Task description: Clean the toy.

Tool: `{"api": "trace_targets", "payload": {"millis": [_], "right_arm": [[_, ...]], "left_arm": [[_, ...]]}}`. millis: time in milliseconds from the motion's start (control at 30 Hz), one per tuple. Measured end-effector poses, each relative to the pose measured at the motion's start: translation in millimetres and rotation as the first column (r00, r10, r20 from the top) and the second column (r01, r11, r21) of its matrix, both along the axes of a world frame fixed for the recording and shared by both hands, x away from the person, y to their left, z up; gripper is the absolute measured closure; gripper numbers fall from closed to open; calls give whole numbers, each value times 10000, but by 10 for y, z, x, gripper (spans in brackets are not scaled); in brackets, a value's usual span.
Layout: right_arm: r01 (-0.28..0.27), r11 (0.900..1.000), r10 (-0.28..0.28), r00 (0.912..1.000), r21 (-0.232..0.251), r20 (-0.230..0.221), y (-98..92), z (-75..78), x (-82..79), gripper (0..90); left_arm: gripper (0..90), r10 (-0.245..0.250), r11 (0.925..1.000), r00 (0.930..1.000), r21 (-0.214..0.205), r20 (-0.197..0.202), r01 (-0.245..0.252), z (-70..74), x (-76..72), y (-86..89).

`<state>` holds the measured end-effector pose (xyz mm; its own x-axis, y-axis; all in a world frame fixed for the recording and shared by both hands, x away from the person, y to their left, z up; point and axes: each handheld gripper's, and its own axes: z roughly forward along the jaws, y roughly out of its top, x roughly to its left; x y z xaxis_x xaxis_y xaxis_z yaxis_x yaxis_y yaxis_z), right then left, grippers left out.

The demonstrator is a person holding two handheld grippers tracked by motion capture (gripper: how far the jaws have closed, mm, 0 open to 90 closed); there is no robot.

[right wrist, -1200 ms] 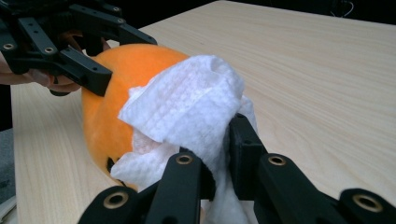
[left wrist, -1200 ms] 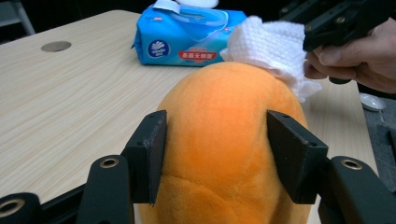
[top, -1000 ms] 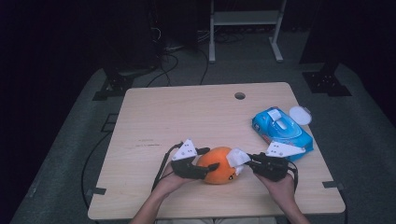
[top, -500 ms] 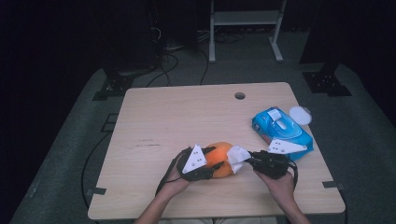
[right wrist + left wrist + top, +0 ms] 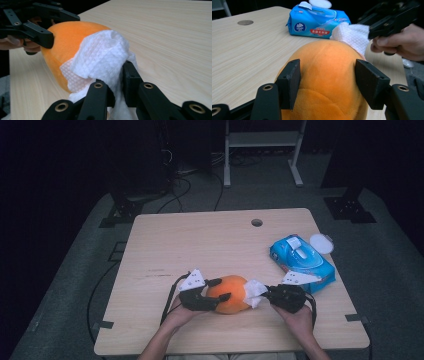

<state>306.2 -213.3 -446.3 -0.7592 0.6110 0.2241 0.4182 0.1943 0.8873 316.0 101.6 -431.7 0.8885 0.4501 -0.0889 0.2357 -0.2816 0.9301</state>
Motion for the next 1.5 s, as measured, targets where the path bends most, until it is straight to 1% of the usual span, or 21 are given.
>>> {"api": "trace_targets", "payload": {"millis": [100,133,200,267,333,433,567,633,667,767,833,933,1033,1067,1100,1133,1233,1267,1333,1433,1500], "right_arm": [[-471,9988,463,9968,108,654,118,102,-77,817],[-604,9981,590,9947,142,843,144,135,-99,817],[-671,9977,665,9935,36,928,167,138,-114,816],[-568,9983,558,9969,163,562,142,54,-83,817],[-461,9989,458,9984,75,317,122,-14,-54,817],[-429,9990,433,9979,-101,482,137,34,-82,817],[-679,9977,680,9954,-31,670,169,60,-105,817],[-661,9978,659,9963,17,548,156,28,-90,817],[-593,9982,592,9969,-2,522,140,21,-76,816],[-350,9993,346,9988,116,348,98,21,-55,816],[-450,9988,438,9967,170,689,136,75,-107,817],[-801,9968,790,9912,53,1060,215,140,-164,816],[-664,9977,650,9946,152,805,167,54,-114,816],[-529,9985,516,9964,169,678,136,27,-97,816],[-436,9987,421,9975,260,563,102,17,-82,816],[-384,9987,368,9981,325,485,80,27,-73,816],[-575,9971,529,9945,495,908,109,138,-119,816],[-710,9960,650,9923,543,1055,131,168,-137,815],[-967,9952,944,9869,118,1311,210,197,-175,815],[-909,9953,877,9919,320,922,201,82,-146,815],[-808,9955,770,9943,502,738,182,59,-141,815]], "left_arm": [[136,648,9978,9977,157,-212,-645,18,47,6],[107,681,9977,9969,6,-394,-681,3,62,28],[158,315,9994,9969,-137,-724,-325,-42,73,52],[237,115,9999,9976,43,-690,-112,-55,52,37],[256,-47,9997,9982,233,-594,61,-43,26,-1],[248,-192,9996,9978,170,-642,204,-9,28,23],[171,109,9985,9976,-535,-687,-146,23,57,85],[154,48,9996,9973,-265,-728,-67,2,62,61],[231,-52,9999,9975,-143,-707,42,-18,50,48],[279,-276,9995,9972,160,-690,288,-55,17,-5],[279,-492,9983,9973,269,-546,508,-45,1,-4],[260,-775,9970,9954,-27,-557,775,-40,13,36],[172,-258,9989,9977,-400,-627,233,-6,47,48],[140,-19,9996,9980,-278,-631,1,-7,57,39],[143,-97,9998,9974,-173,-714,84,-24,65,30],[201,-295,9996,9968,3,-743,296,-47,53,16],[264,-1097,9927,9930,454,-437,1117,-73,-25,-43],[264,-1364,9879,9905,730,-155,1372,-57,-64,-71],[239,-1494,9852,9888,853,-1,1489,-18,-82,-85],[164,-856,9962,9960,162,-245,860,6,-34,-46],[113,-680,9962,9966,508,-466,703,-36,-15,-66]]}}
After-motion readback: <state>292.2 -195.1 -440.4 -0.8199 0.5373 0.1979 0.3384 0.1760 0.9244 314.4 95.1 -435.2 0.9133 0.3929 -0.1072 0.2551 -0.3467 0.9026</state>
